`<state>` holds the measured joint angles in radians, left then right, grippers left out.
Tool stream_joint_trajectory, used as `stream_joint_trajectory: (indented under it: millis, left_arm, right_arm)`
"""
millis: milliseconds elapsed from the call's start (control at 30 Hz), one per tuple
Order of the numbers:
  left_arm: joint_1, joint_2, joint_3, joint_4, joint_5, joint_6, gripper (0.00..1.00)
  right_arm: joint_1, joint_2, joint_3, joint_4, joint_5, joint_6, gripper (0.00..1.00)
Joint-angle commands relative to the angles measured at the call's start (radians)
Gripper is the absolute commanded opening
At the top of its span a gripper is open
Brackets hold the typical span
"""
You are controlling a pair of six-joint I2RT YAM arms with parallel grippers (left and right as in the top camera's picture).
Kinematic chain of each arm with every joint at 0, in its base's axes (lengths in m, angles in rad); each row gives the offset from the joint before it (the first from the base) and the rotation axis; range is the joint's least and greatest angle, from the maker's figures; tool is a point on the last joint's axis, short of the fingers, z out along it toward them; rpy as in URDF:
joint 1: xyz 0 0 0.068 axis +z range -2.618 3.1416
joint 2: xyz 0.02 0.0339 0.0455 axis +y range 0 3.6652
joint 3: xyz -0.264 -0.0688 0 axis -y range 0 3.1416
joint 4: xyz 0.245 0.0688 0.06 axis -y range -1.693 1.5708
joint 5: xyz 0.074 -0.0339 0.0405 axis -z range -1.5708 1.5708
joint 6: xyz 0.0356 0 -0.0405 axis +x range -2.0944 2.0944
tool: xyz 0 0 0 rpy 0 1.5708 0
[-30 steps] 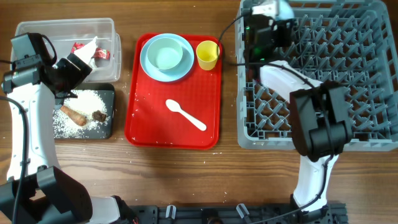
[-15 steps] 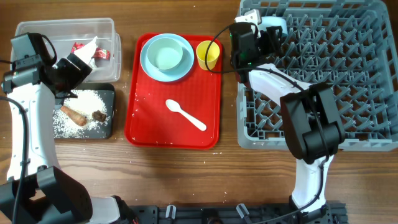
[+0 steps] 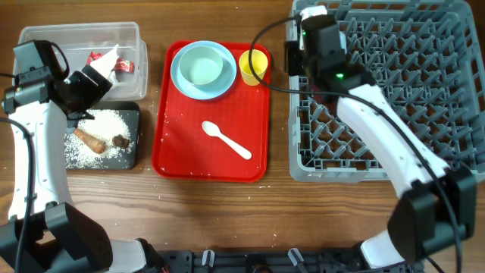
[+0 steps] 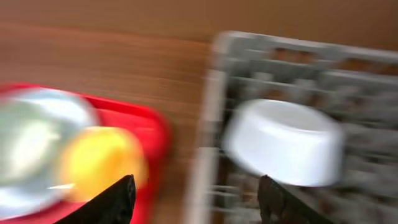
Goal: Sort waste into correct bins and load items into the dishwasher rack
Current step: 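Move the right gripper back to the green bowl on the plate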
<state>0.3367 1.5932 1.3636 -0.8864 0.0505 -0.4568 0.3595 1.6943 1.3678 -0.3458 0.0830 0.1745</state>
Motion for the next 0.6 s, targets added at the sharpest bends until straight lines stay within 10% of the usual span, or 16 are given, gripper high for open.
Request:
stream_joint_trajectory:
  millis: [0,400,567]
  left_arm:
    - [0.002,0.0,0.008,0.002,-0.003,0.005,1.0]
    - [0.002,0.0,0.008,0.002,-0.003,0.005,1.0]
    - [0.002,0.0,0.008,0.002,-0.003,0.005,1.0]
  right_arm:
    - [0.026,0.016,-0.003,0.076,-0.406,0.293,0.61]
    - [0.305,0.288,0.003,0.343,-0.05,0.5,0.43]
    - [0.305,0.309,0.163,0.142,-0.079,0.423,0.4]
